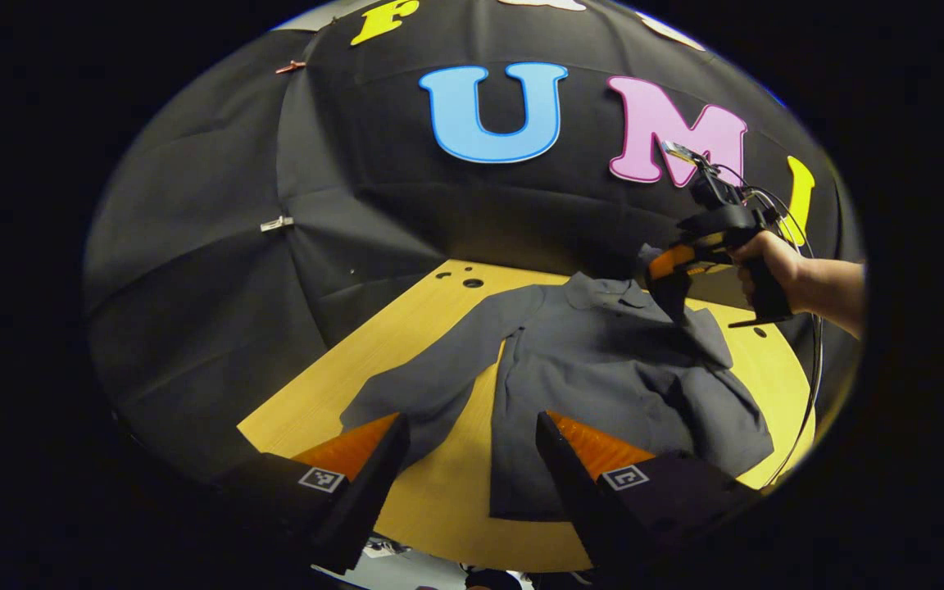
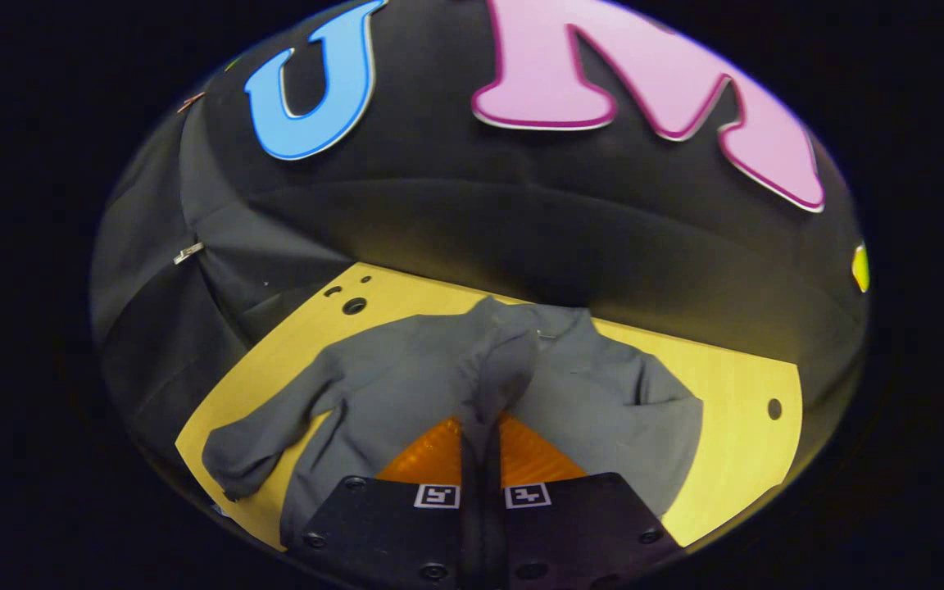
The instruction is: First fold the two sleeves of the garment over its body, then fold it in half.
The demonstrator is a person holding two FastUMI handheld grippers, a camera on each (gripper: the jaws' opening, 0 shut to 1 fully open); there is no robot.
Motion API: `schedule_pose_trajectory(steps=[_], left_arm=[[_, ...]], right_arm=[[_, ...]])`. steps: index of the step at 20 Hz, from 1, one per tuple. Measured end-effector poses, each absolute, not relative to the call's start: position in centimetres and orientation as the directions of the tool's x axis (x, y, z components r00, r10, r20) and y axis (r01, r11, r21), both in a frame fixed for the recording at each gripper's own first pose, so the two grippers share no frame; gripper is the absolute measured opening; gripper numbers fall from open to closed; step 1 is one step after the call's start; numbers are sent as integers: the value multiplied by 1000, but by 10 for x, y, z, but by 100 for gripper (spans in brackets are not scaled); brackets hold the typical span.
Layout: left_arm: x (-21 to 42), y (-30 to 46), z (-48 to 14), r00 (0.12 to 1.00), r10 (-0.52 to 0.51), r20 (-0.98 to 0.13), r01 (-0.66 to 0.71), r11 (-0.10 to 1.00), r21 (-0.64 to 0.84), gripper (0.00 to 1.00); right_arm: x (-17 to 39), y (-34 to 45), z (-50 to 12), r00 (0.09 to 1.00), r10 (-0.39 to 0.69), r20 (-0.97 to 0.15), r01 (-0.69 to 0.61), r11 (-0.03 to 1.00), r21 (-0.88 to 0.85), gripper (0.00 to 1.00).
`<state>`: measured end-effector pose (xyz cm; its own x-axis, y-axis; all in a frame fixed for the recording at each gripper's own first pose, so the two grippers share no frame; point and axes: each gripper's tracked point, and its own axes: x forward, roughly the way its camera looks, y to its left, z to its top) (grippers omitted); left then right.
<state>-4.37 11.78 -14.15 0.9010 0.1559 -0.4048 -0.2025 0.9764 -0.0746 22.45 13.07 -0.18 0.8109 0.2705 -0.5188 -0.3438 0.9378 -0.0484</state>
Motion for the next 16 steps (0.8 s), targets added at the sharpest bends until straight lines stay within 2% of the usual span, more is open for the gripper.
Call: schedule_pose_trajectory(steps=[8,12,13,15,16], left_arm=[[-58,159,-163,863,220,-454,-302,946,-115,98],[-67,179,-170,848,256,-464,-344,932,-114,98],[-70,186,-171,844,268,-465,-358,926,-116,98],[-73,198,-171,833,293,-469,-397,907,-140,98],[-75,203,-171,827,302,-473,-419,894,-161,98]], right_arm=[[222,246,-59,735,381,-560,-468,884,-13,5],[222,273,-89,717,367,-593,-490,870,-53,5],[219,277,-93,709,369,-601,-496,867,-53,7],[213,286,-106,689,372,-622,-500,865,-37,17],[209,291,-111,678,380,-629,-502,865,-18,10]])
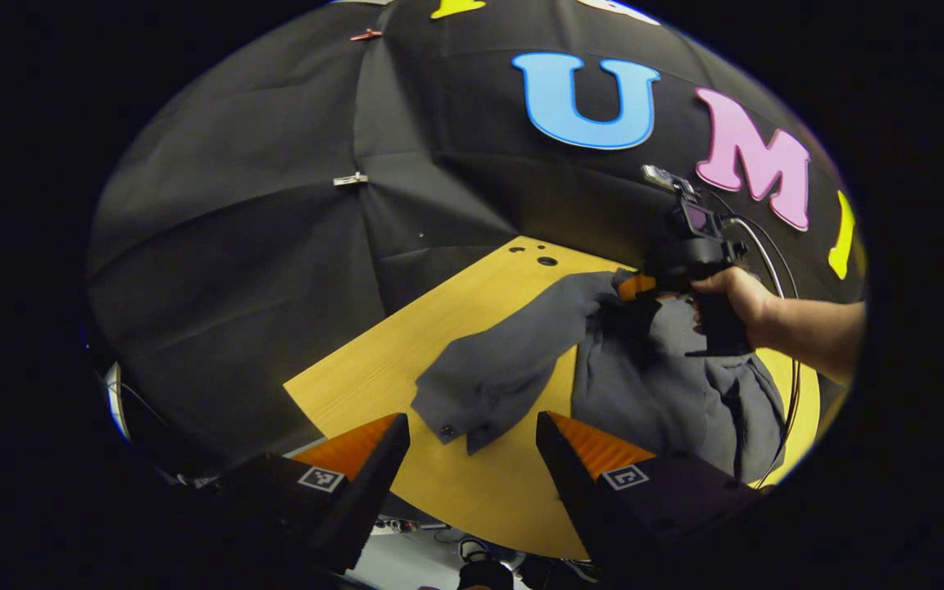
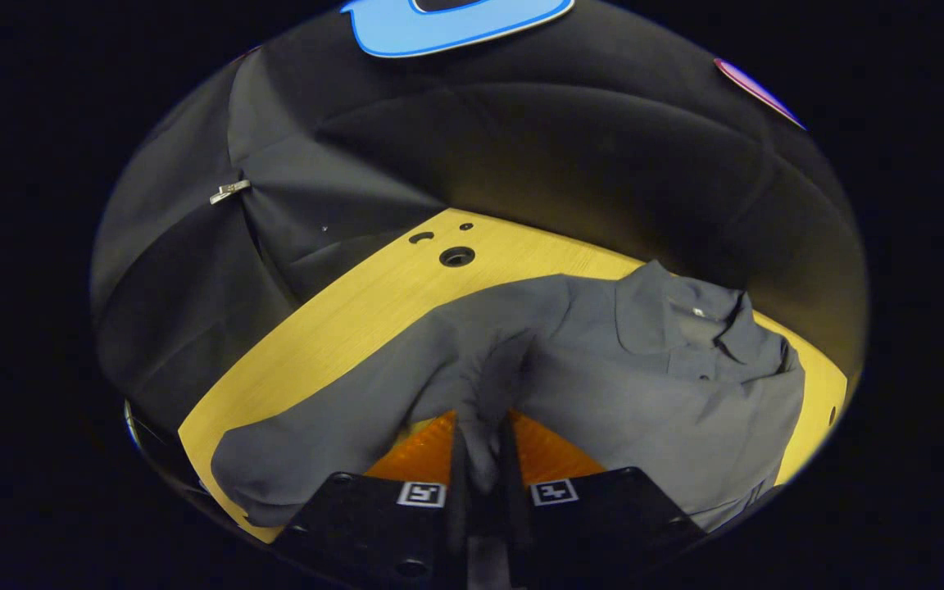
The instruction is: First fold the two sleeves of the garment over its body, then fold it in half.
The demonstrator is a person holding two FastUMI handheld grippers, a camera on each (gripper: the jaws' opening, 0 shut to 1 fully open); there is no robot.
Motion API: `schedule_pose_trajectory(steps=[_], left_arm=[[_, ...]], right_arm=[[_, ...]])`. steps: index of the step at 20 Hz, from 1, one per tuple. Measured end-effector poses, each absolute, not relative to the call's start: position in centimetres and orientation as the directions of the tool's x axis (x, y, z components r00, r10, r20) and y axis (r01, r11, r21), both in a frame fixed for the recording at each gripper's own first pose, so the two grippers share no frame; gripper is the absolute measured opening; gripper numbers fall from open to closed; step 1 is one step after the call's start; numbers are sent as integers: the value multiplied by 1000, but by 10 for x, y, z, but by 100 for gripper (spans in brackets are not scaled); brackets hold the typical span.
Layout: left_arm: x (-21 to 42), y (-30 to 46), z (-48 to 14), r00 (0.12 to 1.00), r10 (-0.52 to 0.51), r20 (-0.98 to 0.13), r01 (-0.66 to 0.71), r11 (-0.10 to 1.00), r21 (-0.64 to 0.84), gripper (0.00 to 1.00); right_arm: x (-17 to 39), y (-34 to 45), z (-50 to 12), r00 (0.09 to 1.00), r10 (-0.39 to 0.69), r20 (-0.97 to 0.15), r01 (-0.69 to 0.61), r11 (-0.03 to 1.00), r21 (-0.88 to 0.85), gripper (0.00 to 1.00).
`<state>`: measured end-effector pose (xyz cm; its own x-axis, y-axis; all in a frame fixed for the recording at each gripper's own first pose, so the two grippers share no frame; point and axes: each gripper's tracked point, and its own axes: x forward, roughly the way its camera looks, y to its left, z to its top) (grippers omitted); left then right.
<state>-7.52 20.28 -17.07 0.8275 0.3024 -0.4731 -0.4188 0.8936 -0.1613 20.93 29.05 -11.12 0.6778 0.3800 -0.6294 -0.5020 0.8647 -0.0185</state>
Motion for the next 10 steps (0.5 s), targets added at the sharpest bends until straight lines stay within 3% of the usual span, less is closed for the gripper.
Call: schedule_pose_trajectory(steps=[1,4,5,6,10], left_arm=[[-80,207,-171,823,310,-476,-437,881,-182,98],[-88,220,-174,812,340,-474,-472,861,-192,99],[-89,225,-174,812,347,-468,-474,862,-183,99],[-85,229,-174,817,345,-463,-467,866,-179,98],[-56,246,-187,836,308,-455,-424,889,-176,96]], right_arm=[[207,294,-113,670,389,-632,-500,866,3,19],[199,293,-109,672,399,-624,-485,874,36,80],[198,287,-104,685,391,-614,-478,878,26,94],[193,279,-94,703,379,-602,-468,884,10,100],[172,229,-58,765,327,-555,-405,914,-21,99]])
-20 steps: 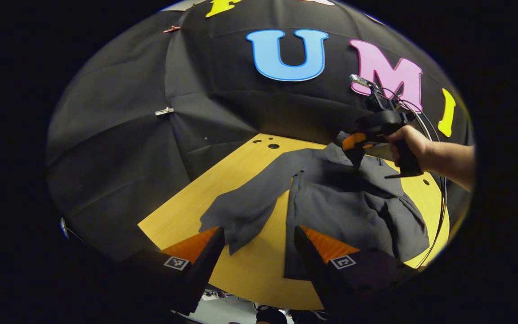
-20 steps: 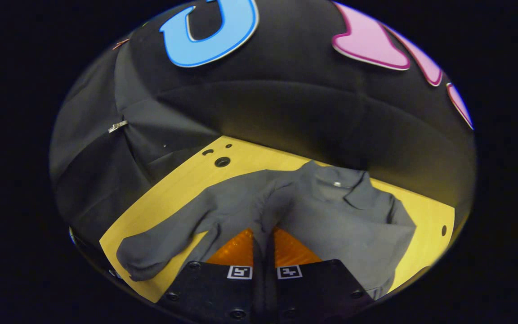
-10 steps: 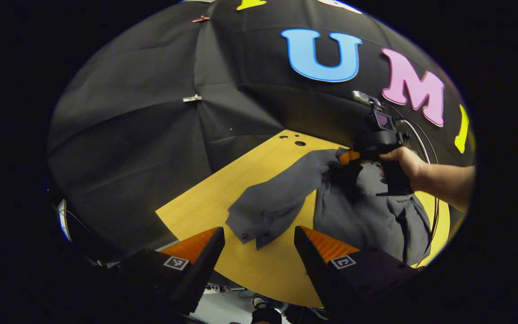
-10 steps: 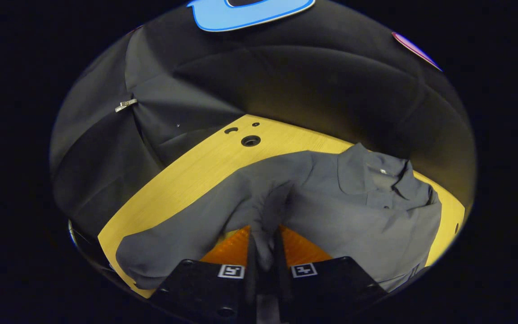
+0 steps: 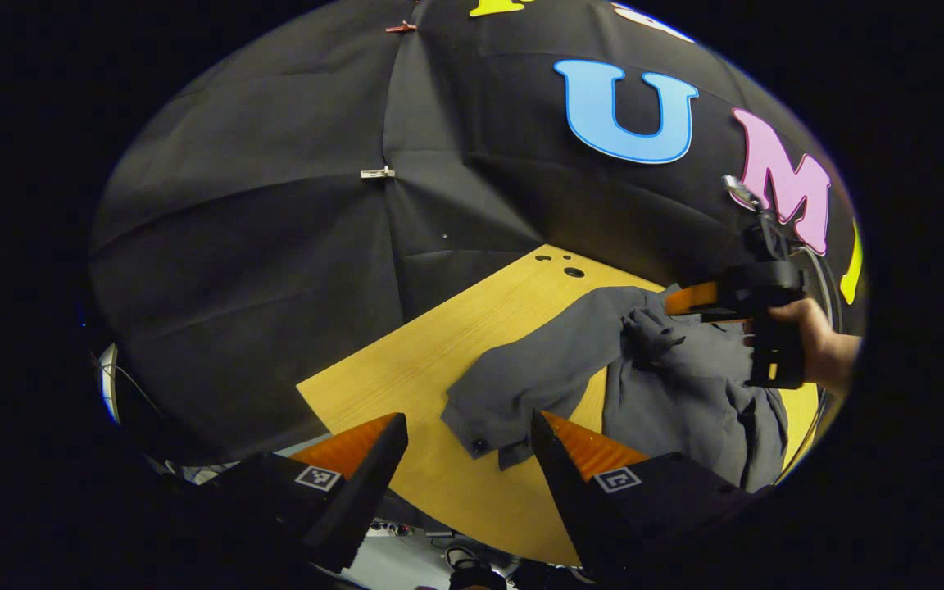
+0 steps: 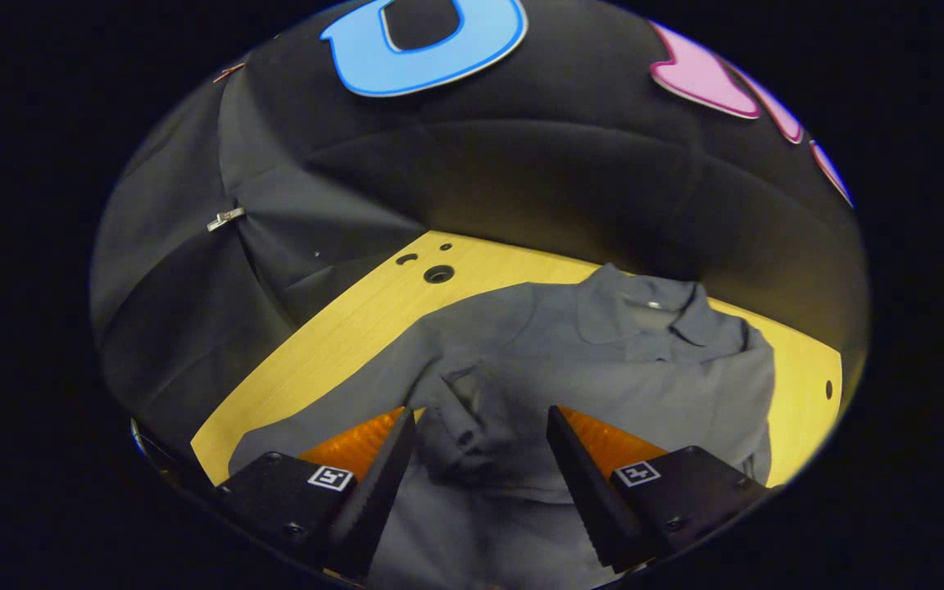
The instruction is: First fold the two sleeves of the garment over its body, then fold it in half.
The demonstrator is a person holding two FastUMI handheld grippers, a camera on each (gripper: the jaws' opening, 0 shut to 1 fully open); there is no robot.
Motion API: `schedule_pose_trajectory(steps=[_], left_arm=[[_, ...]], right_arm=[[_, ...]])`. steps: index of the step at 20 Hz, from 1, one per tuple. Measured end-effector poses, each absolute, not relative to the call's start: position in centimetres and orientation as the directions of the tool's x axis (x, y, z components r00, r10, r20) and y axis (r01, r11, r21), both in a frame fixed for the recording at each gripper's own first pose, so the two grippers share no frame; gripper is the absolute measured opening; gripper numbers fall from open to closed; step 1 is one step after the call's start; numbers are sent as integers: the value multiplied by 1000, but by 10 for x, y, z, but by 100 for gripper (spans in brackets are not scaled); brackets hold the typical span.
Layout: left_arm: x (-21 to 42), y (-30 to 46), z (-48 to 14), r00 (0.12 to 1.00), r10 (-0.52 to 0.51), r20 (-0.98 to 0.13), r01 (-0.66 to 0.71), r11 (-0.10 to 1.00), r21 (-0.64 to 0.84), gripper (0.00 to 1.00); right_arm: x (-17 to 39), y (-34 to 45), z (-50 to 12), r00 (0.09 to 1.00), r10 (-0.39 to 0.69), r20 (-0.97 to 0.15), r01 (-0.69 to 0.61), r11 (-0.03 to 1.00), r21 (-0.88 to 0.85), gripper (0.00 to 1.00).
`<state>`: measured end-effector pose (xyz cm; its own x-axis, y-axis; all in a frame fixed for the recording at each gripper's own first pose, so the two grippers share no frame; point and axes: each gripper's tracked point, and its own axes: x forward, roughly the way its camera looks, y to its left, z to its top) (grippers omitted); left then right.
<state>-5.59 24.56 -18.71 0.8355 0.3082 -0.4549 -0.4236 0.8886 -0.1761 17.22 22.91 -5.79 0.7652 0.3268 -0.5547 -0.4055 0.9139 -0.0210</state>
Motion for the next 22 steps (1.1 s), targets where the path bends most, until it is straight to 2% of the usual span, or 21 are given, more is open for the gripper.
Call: schedule_pose_trajectory(steps=[1,2,6,9,14,18,22], left_arm=[[-46,247,-194,841,293,-455,-410,894,-182,92],[-37,249,-199,847,272,-458,-393,899,-193,96],[-14,260,-232,848,220,-482,-355,911,-208,96],[-1,265,-256,840,183,-510,-349,903,-250,96],[14,271,-279,817,158,-554,-364,888,-283,96],[31,267,-282,810,160,-564,-351,903,-248,96],[41,258,-294,778,171,-605,-364,907,-213,96]], right_arm=[[165,211,-50,778,306,-549,-383,923,-28,99],[157,192,-42,787,283,-549,-359,933,-33,99],[107,124,-20,811,231,-537,-269,963,8,99],[64,56,-15,835,128,-535,-169,985,-28,99],[-18,-10,-9,844,23,-535,-38,999,-16,99],[-83,-42,-22,826,-36,-562,61,998,25,99],[-124,-60,-50,782,-73,-619,128,991,45,99]])
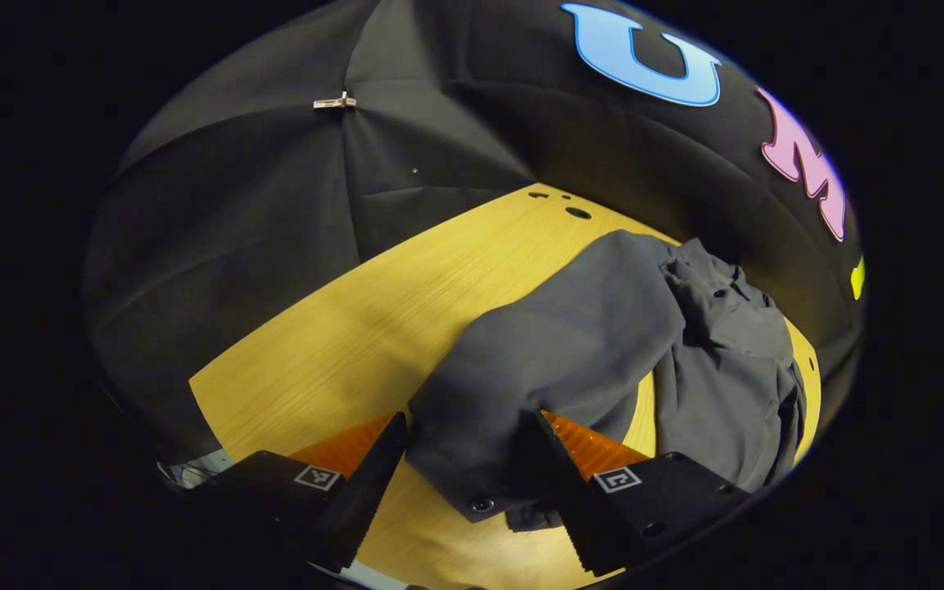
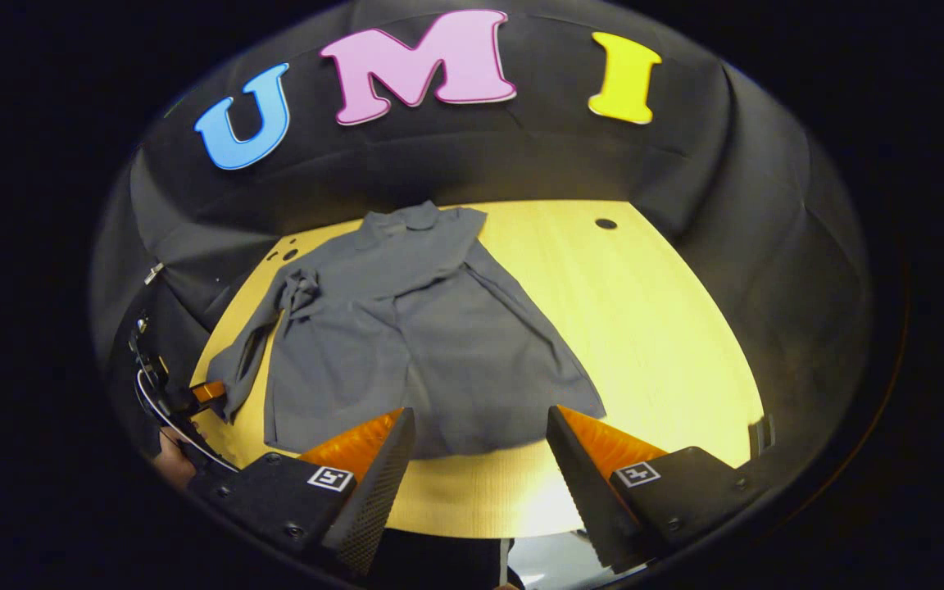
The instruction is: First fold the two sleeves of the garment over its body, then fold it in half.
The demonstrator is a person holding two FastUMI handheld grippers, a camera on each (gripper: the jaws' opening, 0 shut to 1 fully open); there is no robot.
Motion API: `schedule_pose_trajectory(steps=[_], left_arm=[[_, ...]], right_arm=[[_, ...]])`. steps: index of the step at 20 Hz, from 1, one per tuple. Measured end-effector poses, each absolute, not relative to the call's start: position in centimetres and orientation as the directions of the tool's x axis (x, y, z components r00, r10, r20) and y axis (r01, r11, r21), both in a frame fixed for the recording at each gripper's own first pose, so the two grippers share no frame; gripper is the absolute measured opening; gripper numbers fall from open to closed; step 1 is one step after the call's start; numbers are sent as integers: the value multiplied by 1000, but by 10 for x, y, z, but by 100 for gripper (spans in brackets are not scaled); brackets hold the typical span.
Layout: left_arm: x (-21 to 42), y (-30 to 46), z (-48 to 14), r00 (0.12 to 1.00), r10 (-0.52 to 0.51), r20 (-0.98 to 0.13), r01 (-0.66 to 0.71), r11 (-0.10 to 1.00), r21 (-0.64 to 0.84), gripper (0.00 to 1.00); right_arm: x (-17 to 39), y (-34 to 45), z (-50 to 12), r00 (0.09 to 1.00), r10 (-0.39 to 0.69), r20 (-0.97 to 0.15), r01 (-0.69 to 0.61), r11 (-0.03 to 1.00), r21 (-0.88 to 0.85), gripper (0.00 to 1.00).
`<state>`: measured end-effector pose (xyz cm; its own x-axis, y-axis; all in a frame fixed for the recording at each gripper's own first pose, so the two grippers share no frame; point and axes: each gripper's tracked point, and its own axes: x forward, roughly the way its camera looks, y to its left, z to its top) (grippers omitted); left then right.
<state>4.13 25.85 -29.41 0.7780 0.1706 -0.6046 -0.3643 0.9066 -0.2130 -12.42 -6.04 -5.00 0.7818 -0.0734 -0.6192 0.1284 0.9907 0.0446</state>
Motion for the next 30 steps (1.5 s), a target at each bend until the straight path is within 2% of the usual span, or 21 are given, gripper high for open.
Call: schedule_pose_trajectory(steps=[4,6,9,12,14,18,21,28,29,30], left_arm=[[45,258,-303,746,209,-632,-350,931,-104,98],[52,249,-304,757,177,-629,-295,951,-88,93],[54,244,-298,771,165,-615,-285,953,-102,63],[57,241,-298,764,158,-625,-309,940,-141,14],[56,239,-297,750,138,-647,-324,930,-177,6],[59,235,-273,769,113,-629,-371,880,-295,6],[61,232,-251,786,108,-609,-376,866,-331,6],[107,192,-154,897,71,-437,-240,908,-345,6],[115,181,-143,906,56,-419,-217,912,-347,2],[122,169,-134,914,37,-403,-192,916,-353,6]], right_arm=[[-129,-63,-55,772,-68,-633,162,982,92,99],[-125,-65,-53,780,-67,-622,161,982,97,99],[-108,-61,-51,786,-46,-616,124,989,84,99],[-99,-57,-52,789,-26,-614,99,991,86,99],[-92,-56,-54,785,-13,-619,92,991,97,99],[-78,-61,-53,790,3,-613,86,990,116,99],[-70,-73,-55,793,-6,-609,88,991,105,99],[-68,-103,-71,787,-22,-617,104,990,98,99],[-67,-107,-72,787,-23,-616,101,991,91,99],[-69,-109,-74,787,-23,-617,100,991,91,99]])
